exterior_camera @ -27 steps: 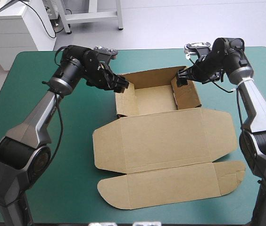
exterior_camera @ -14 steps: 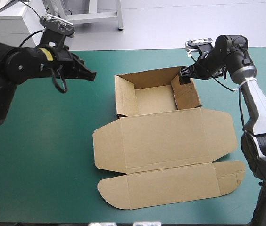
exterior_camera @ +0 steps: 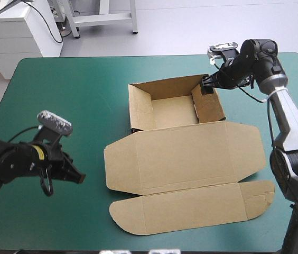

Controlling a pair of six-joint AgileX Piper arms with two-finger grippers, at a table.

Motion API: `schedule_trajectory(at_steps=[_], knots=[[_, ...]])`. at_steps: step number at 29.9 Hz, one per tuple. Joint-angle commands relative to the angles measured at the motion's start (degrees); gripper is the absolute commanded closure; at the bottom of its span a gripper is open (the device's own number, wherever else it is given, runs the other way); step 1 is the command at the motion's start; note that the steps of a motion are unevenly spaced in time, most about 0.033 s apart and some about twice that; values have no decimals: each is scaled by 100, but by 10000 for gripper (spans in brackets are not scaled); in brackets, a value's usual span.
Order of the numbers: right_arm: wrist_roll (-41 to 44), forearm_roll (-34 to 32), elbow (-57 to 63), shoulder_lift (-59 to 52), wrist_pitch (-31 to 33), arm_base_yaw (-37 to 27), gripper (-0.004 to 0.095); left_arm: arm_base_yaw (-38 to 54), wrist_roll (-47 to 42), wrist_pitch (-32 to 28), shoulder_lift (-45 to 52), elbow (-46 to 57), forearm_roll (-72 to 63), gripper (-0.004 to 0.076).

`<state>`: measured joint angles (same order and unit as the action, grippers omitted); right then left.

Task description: Fold the box

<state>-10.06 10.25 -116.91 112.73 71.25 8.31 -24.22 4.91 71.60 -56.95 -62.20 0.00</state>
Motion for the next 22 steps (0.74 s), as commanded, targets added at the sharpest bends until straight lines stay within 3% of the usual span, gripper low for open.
schedule_trajectory(at_steps=[1,6,17,19,22], knots=[[-107,59,-164,-353,-4,-16,32,-9,-309,-111,524,694,0,731],[-159,59,-153,-298,5,-16,32,-9,-550,-661,1117,1577,0,731],[-52,81,-109,311,5,-5,35,-9,-718,-763,1542,1883,72,731],[-52,81,-109,416,5,-5,74,-9,-718,-776,1542,1883,85,731],[-52,81,-109,565,5,-5,231,-9,-795,-776,1547,1883,97,731]])
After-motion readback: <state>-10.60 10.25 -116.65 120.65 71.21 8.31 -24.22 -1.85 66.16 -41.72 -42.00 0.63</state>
